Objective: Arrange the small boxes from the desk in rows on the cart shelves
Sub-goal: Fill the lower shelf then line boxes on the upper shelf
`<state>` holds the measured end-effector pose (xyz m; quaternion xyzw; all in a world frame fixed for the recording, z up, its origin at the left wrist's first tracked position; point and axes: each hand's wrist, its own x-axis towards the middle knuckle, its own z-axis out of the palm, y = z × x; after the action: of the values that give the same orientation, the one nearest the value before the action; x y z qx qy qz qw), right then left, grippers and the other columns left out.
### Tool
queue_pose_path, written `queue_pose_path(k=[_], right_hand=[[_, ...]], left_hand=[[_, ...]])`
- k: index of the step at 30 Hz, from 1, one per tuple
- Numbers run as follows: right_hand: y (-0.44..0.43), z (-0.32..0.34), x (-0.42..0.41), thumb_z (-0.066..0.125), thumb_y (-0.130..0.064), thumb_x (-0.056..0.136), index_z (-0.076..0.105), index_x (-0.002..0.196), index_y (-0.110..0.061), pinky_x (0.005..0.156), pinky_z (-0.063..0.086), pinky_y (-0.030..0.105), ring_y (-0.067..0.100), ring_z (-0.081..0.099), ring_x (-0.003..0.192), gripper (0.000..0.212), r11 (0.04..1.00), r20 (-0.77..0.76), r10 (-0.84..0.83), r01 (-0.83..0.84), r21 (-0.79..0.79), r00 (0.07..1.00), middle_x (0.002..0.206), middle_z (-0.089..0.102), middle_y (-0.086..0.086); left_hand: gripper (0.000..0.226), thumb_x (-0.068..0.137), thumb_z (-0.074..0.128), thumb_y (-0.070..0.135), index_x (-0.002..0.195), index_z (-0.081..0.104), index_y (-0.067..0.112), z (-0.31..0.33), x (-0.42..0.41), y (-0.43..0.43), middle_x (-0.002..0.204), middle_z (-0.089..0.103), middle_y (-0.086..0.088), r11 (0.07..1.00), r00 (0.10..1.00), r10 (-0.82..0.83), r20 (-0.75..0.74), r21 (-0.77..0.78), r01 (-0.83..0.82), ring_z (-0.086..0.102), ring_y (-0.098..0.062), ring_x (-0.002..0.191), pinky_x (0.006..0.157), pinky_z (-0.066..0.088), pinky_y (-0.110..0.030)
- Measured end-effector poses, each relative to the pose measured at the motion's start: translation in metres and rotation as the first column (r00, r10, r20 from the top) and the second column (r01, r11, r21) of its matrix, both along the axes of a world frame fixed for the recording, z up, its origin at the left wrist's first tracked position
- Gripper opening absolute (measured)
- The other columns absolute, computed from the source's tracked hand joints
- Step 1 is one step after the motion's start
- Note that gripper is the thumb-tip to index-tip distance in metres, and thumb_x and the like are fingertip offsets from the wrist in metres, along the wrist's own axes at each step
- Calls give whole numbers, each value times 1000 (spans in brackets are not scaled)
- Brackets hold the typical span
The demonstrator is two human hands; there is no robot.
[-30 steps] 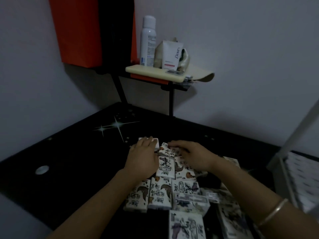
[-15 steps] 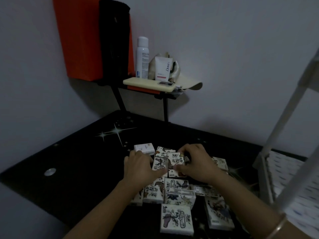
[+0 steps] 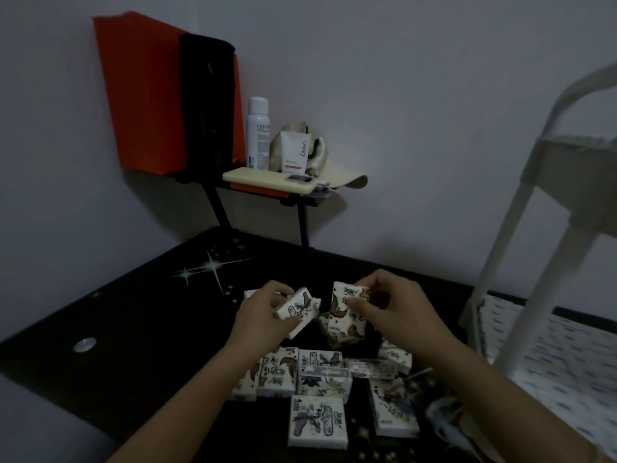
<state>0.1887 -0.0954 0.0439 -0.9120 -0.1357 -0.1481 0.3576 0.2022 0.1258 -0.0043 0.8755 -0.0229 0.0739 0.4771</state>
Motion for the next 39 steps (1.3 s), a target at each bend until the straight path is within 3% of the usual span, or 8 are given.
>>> queue_pose_path(k=[4, 8, 11, 15, 20, 24, 35, 39], right_hand=[[-5, 30, -25, 69, -44, 84, 59, 87, -34, 57, 41, 17, -1, 59, 63, 15, 997, 114, -11, 19, -71, 993, 69, 63, -13], [-12, 67, -59, 65, -43, 86, 55, 84, -36, 51, 43, 20, 1, 58, 61, 12, 996, 215, -4, 22, -84, 977, 66, 62, -12], [-25, 93, -88, 64, -43, 86, 60, 88, -32, 53, 48, 28, 5, 60, 61, 11, 998, 267, -27, 41, -47, 963, 67, 65, -9], [-48, 120, -126, 65, -38, 85, 62, 88, -32, 59, 54, 45, 13, 64, 61, 7, 997, 278, -41, 21, 76, 960, 70, 68, -4], [-80, 149, -170, 67, -23, 84, 66, 96, -20, 48, 51, 29, 15, 60, 52, 13, 948, 229, -66, -11, 318, 971, 72, 69, 0], [-107, 171, -197, 65, -19, 76, 66, 99, -13, 49, 53, 26, 19, 61, 53, 24, 904, 257, -87, -32, 425, 962, 75, 71, 7], [-213, 215, -252, 61, 1, 88, 62, 108, -14, 57, 56, 26, 21, 67, 64, 25, 894, 289, -250, 106, 434, 924, 94, 71, 7], [-265, 235, -265, 60, -7, 91, 61, 107, -17, 58, 56, 29, 15, 67, 61, 19, 866, 379, -475, 345, 361, 795, 102, 65, 9]], left_hand=[[27, 86, 68, 0, 106, 62, 17, 34, -15, -7, 112, 61, -1, 949, 992, -126, -7, -293, 119, 69, -19, 86, 62, 61, -37], [23, 90, 62, -2, 104, 68, 15, 78, -39, -20, 107, 70, -4, 883, 966, -256, 37, -397, 249, 70, -19, 82, 60, 58, -30], [26, 92, 58, -1, 105, 71, 17, 110, -58, -30, 99, 72, -12, 860, 930, -361, 73, -360, 362, 62, -22, 68, 60, 56, -28], [36, 92, 52, -9, 110, 71, 16, 147, -81, -52, 99, 74, -8, 779, 847, -519, 117, -344, 525, 67, -17, 74, 64, 57, -28], [48, 87, 50, -19, 113, 69, 17, 178, -99, -83, 107, 72, -8, 671, 736, -654, 174, -316, 671, 70, -21, 93, 64, 55, -25], [46, 86, 51, -18, 113, 69, 15, 199, -113, -114, 103, 73, -8, 609, 672, -696, 253, -288, 739, 67, -14, 81, 63, 55, -25], [36, 89, 51, -11, 109, 68, 14, 264, -143, -239, 99, 72, -10, 594, 601, -652, 462, -182, 784, 71, -16, 78, 56, 58, -27], [28, 88, 56, -6, 107, 66, 11, 289, -139, -289, 95, 73, -9, 641, 609, -614, 502, -133, 756, 72, -19, 82, 60, 58, -23]])
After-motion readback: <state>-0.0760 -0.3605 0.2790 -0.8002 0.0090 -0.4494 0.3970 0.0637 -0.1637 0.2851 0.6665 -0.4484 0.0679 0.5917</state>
